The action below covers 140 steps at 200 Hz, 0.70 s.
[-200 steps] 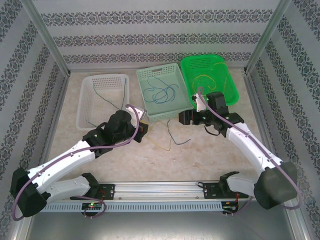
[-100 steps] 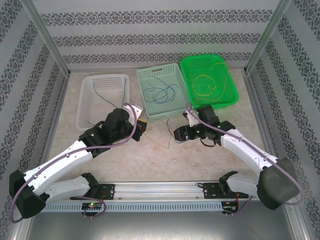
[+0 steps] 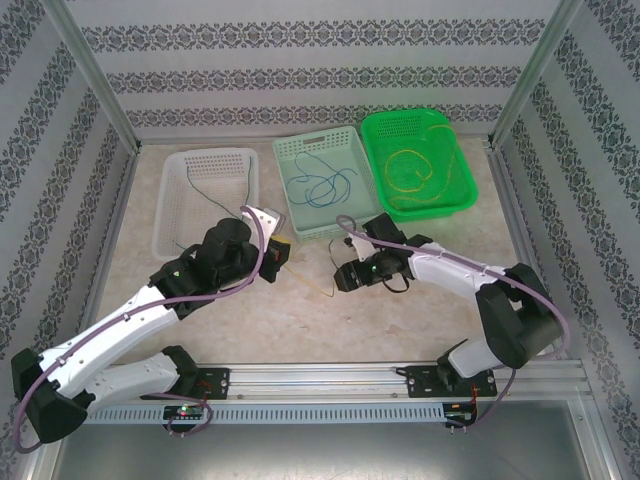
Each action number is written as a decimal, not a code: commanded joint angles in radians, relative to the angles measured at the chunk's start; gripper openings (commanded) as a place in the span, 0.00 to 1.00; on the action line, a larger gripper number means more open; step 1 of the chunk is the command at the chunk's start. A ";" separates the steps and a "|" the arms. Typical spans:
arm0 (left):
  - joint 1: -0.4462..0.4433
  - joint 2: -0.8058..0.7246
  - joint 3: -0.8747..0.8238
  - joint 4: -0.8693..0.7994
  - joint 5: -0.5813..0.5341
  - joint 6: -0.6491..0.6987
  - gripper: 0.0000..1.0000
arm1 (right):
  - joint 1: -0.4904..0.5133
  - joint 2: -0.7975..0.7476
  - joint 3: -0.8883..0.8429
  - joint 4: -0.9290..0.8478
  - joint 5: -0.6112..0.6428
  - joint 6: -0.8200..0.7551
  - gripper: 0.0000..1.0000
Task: Untangle the cables
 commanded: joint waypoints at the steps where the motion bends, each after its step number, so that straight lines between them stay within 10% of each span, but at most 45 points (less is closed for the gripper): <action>1: 0.014 -0.024 -0.005 0.016 -0.013 -0.013 0.00 | 0.007 0.020 0.034 -0.001 0.024 -0.023 0.64; 64: 0.034 -0.054 -0.035 0.014 -0.021 -0.017 0.02 | -0.002 -0.052 0.019 -0.015 0.026 -0.025 0.00; 140: 0.040 -0.036 -0.079 -0.034 -0.069 -0.014 0.03 | -0.075 -0.297 0.087 -0.108 -0.263 -0.030 0.00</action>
